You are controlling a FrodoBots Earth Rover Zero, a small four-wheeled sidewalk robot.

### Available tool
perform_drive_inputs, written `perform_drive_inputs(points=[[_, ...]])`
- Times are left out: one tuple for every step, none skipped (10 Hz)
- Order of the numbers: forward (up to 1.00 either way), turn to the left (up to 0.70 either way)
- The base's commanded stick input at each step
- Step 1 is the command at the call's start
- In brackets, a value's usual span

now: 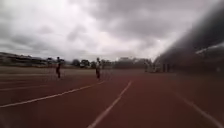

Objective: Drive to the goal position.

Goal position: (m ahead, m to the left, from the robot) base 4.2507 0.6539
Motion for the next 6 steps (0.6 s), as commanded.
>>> perform_drive_inputs(points=[[1.0,-0.01],[1.0,-0.41],[1.0,-0.41],[1.0,-0.41],[1.0,-0.41],[1.0,-0.41]])
